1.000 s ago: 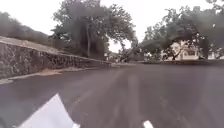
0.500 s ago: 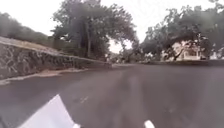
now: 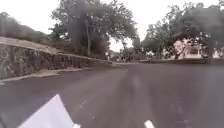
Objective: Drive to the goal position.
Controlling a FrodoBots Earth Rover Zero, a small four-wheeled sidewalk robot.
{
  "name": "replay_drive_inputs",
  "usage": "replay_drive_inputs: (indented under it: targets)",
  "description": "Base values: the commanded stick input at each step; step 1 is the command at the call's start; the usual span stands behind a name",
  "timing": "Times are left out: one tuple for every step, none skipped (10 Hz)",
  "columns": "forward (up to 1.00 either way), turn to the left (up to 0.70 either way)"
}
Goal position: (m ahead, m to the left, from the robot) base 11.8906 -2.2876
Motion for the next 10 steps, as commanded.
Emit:
replay_drive_inputs:
  targets:
    - [0.5, 0.0]
    - [0.5, 0.0]
    - [0.5, 0.0]
    - [0.5, 0.0]
    - [0.5, 0.0]
    - [0.5, 0.0]
    - [0.5, 0.0]
    - [0.5, 0.0]
    - [0.5, 0.0]
    - [0.5, 0.0]
